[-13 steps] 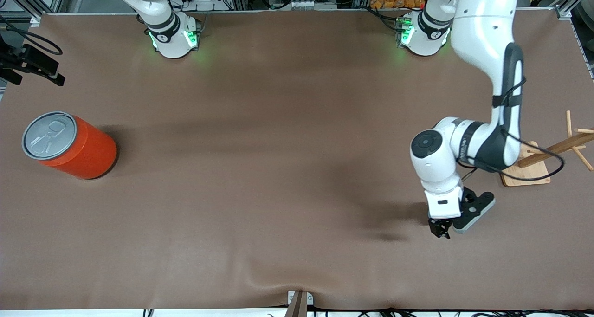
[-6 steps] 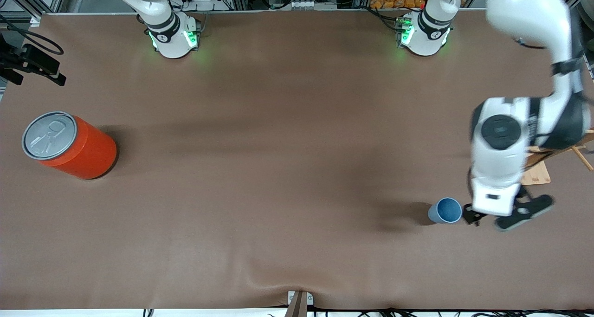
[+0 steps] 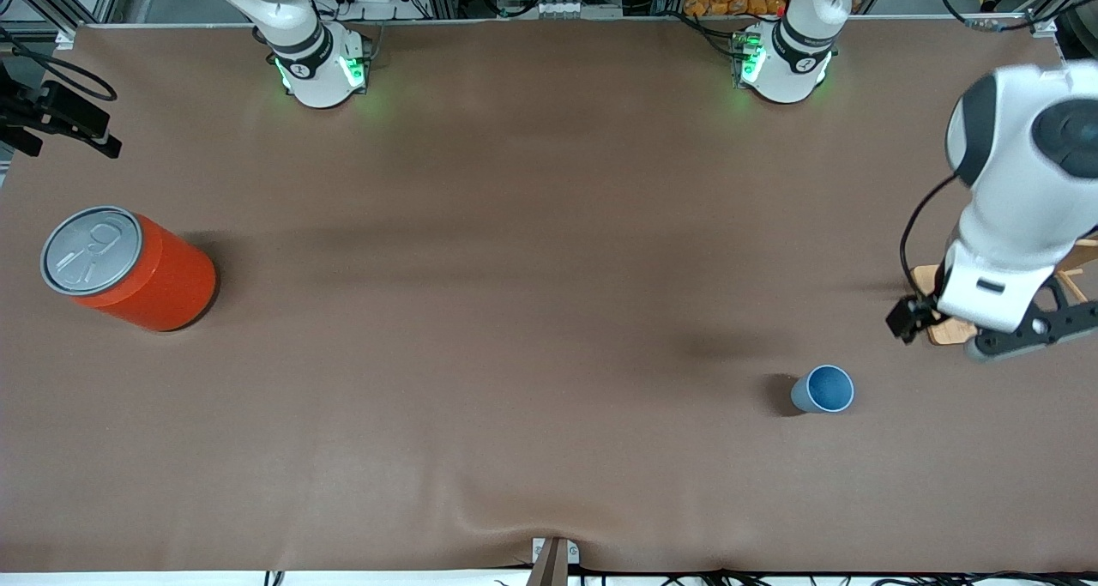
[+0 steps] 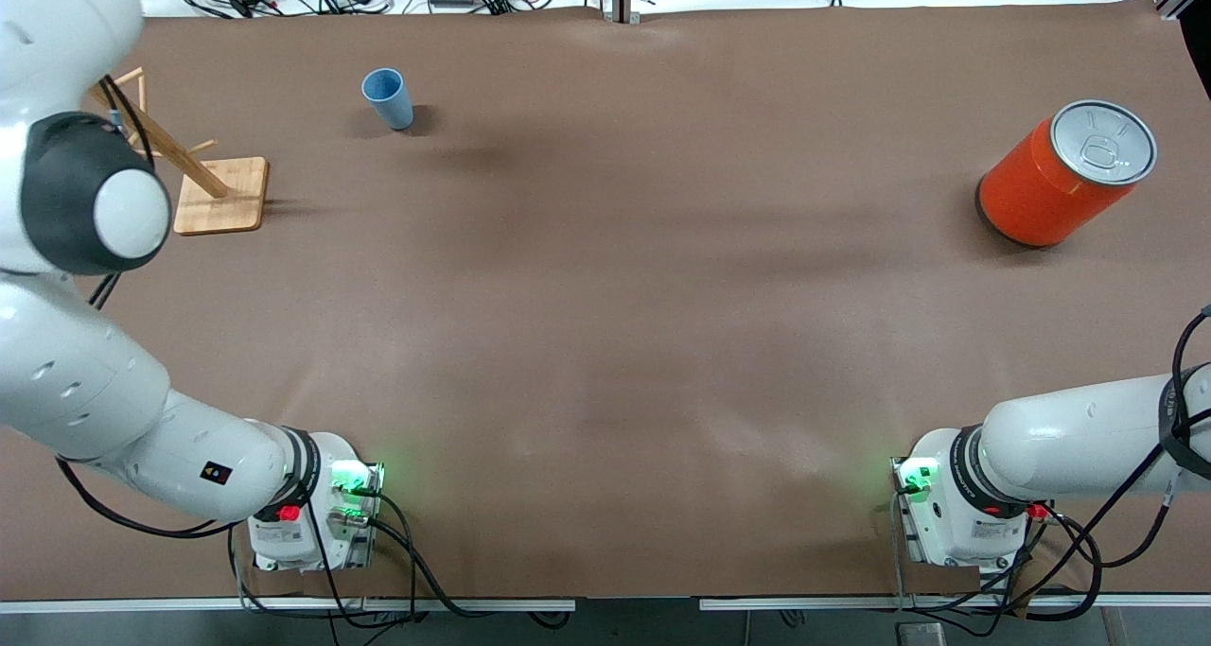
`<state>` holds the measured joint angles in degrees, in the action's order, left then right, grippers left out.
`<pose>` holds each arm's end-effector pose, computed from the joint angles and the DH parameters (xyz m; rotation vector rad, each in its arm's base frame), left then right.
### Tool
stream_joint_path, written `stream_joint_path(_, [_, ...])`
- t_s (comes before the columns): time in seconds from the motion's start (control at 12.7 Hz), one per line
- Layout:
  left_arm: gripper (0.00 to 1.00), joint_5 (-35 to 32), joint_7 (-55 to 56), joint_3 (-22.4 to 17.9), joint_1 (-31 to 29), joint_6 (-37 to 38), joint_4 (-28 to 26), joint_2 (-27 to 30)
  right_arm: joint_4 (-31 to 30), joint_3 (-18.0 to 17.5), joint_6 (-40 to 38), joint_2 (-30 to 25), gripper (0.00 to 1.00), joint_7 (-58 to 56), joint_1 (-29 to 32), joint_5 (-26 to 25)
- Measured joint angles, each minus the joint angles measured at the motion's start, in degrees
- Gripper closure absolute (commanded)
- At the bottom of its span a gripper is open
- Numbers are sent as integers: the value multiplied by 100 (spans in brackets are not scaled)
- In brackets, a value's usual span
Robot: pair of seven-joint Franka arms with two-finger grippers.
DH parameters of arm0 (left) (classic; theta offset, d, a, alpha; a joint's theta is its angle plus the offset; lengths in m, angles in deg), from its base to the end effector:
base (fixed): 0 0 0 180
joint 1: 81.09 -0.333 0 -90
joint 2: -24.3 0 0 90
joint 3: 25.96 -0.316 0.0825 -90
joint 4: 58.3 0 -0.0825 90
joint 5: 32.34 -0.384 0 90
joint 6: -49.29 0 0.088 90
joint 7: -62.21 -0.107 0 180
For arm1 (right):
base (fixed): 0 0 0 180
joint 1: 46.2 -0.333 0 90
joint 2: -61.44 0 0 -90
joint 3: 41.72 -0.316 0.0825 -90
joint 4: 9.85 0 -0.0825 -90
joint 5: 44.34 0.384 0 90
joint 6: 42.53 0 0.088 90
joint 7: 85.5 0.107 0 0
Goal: Flip cup
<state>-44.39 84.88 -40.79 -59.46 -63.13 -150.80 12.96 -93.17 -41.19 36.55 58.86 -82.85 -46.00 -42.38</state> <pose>0.6333 -0.0748 0.5281 -2.9076 -0.2959 -0.3138 0.5188 -0.0026 0.6862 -3.1066 0.0823 0.0459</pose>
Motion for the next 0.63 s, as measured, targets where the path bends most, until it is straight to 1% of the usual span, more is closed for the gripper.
stream_joint_path(0.16, [0,160,-382,24,-78,375,-27,302,0,-1,-2,0,0,0,-1,0])
stream_joint_path(0.24, [0,260,-655,129,-236,574,-38,447,1,-2,-2,0,0,0,-1,0])
stream_joint_path(0.32, [0,336,-916,318,-475,727,-51,587,1,-2,-2,0,0,0,-1,0])
stream_joint_path(0.47, [0,436,-1293,833,-959,1060,-66,820,1,-2,-3,0,0,0,-1,0])
stream_joint_path(0.63, [0,488,-1381,1318,-1206,1449,-66,1012,1,-3,-5,0,0,0,-1,0])
